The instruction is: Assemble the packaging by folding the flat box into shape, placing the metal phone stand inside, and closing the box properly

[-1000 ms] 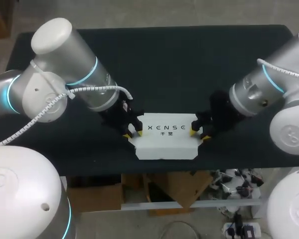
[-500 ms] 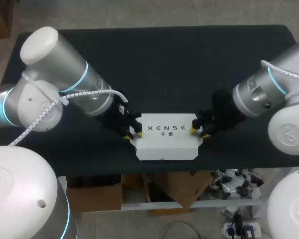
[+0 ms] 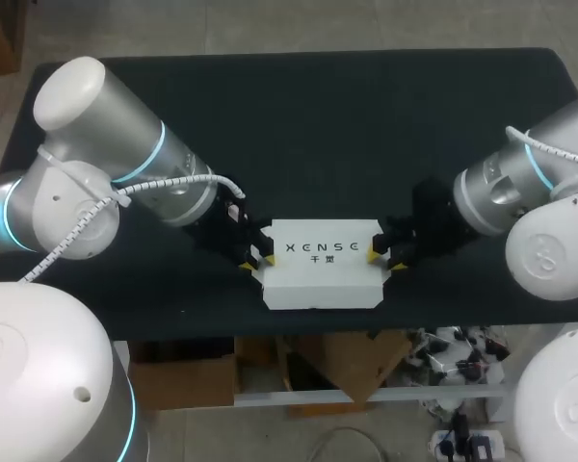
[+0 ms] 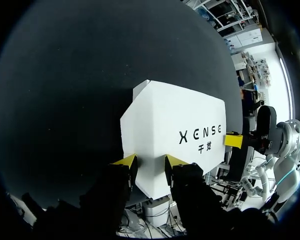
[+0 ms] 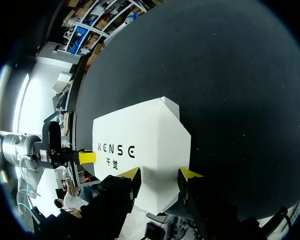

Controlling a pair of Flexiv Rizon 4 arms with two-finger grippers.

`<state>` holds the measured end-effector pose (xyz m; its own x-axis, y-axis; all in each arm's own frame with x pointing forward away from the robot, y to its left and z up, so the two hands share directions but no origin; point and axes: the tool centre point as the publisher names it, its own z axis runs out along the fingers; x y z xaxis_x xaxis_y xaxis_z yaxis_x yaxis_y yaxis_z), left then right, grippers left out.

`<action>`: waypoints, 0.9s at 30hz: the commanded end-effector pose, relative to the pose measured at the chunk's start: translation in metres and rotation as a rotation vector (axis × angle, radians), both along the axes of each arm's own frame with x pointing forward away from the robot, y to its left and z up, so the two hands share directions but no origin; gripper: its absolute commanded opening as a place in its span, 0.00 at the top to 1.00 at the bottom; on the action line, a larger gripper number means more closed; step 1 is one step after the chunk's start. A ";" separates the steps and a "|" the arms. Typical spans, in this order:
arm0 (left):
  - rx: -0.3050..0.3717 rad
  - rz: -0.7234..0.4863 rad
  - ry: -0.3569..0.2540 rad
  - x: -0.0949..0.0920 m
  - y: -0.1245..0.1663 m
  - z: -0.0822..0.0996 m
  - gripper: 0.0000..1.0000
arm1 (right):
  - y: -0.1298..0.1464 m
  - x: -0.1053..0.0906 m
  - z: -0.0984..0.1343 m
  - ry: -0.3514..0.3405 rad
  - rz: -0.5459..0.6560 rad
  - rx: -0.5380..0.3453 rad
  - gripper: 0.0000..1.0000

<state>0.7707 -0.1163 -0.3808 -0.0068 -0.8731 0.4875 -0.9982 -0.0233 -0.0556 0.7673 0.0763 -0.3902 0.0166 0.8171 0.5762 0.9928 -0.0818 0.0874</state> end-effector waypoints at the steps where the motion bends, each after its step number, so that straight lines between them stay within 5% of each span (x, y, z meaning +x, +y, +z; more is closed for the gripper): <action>1: -0.006 0.004 -0.001 -0.001 -0.006 -0.012 0.64 | 0.004 -0.005 -0.005 -0.096 -0.066 0.001 0.50; 16: -0.006 0.013 0.014 0.001 -0.005 -0.012 0.69 | 0.004 -0.004 -0.003 -0.094 -0.069 0.006 0.53; 27: -0.006 0.013 0.014 0.001 -0.005 -0.012 0.63 | 0.004 -0.004 -0.003 -0.094 -0.069 0.006 0.52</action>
